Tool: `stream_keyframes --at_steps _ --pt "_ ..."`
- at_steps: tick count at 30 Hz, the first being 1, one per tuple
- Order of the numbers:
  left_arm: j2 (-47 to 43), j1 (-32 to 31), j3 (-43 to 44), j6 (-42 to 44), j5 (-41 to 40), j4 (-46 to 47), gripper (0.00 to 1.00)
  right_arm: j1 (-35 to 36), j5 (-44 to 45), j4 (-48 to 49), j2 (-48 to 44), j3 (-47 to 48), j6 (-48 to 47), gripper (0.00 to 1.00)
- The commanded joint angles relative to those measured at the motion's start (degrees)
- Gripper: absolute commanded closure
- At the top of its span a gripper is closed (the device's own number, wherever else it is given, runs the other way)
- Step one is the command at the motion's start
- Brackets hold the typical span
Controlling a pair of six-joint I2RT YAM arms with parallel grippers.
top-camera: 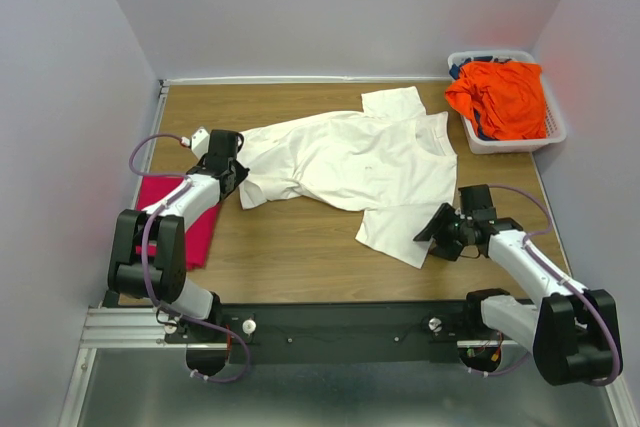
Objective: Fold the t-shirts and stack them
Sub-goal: Flatten the tshirt out
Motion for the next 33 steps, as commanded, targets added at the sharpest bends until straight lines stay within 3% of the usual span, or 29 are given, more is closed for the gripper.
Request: stream_keyframes --at_steps 1,2,4,7,8,9,14,25,33 --pt "-1.6 0.2 0.4 0.3 1.1 0.6 0.75 -0.2 -0.5 -3.0 0.0 -2.7 3.0 0.37" --pt "-1.6 0.2 0.4 0.3 1.2 0.6 0.75 -0.2 -0.5 -2.4 0.2 -2.9 3.4 0.37" --pt "-1.6 0.3 0.5 0.3 1.3 0.8 0.75 -0.3 -0.4 -1.1 1.3 -3.0 4.2 0.47" --pt "-1.5 0.3 0.5 0.9 2.0 1.0 0.79 -0.3 -0.9 0.8 2.8 -2.0 5.3 0.76" --pt "-1.5 0.4 0.4 1.2 2.2 1.3 0.82 -0.2 -0.6 0.9 3.8 -0.7 5.5 0.91" --pt "-1.6 0.4 0.2 1.5 2.5 1.5 0.85 -0.2 -0.4 0.9 4.1 0.1 5.4 0.99" --pt "-2.7 0.5 -0.3 3.3 6.1 3.1 0.98 -0.2 2.4 -1.6 2.3 7.6 1.6 1.00" --pt "-14.1 0.5 -5.0 9.5 13.5 5.2 0.99 -0.3 19.1 -17.9 -5.9 28.9 -3.5 0.99" --pt "-25.5 0.5 -11.0 12.4 14.9 4.9 1.00 -0.5 28.0 -20.6 -5.5 45.7 -4.1 1.00"
